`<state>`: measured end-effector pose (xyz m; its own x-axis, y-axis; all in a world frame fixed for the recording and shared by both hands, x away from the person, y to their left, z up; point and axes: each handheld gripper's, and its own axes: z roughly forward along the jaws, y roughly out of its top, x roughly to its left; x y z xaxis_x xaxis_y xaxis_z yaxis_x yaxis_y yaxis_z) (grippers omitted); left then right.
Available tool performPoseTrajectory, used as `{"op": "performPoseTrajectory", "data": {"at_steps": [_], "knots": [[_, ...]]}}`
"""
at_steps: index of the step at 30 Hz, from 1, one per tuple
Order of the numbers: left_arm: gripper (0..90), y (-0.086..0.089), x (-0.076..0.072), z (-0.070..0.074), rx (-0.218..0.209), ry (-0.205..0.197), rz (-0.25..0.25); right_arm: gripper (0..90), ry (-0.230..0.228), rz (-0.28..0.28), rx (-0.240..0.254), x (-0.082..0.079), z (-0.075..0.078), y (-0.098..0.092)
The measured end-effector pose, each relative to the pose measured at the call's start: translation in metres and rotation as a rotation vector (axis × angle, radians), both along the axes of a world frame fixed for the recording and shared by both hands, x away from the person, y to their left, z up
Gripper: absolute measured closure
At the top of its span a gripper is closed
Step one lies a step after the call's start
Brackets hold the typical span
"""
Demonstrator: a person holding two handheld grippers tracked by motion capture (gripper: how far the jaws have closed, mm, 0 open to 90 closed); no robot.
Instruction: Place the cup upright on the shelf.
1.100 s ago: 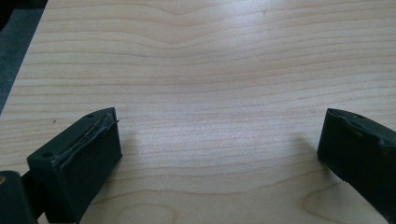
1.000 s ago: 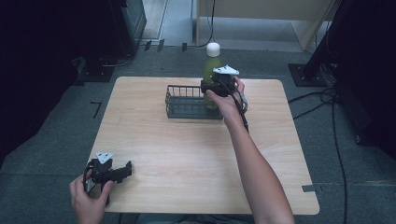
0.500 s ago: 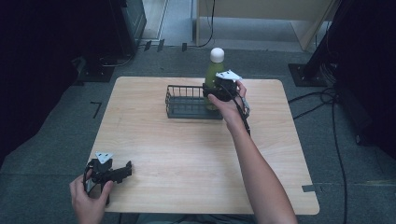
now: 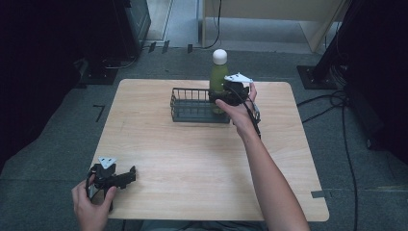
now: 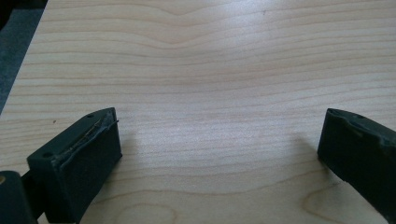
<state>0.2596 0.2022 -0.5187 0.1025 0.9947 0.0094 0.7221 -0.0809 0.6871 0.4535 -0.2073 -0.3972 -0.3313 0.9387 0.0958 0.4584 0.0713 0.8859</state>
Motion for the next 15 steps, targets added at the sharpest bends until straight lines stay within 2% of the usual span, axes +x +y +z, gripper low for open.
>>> {"op": "performPoseTrajectory", "data": {"at_steps": [2, 7, 15], "knots": [[0.0, 0.000, 0.000, 0.000, 0.001, 0.001, -0.001, 0.0, 0.004, -0.001, -0.018, -0.004, 0.000, -0.001], [0.0, 0.000, 0.000, 0.000, 0.000, 0.000, 0.000, 0.0, 0.004, 0.007, -0.021, -0.011, 0.002, -0.005], [0.0, 0.000, 0.000, 0.000, 0.000, 0.001, 0.000, 0.0, -0.009, 0.016, -0.024, -0.033, 0.007, -0.017]]}}
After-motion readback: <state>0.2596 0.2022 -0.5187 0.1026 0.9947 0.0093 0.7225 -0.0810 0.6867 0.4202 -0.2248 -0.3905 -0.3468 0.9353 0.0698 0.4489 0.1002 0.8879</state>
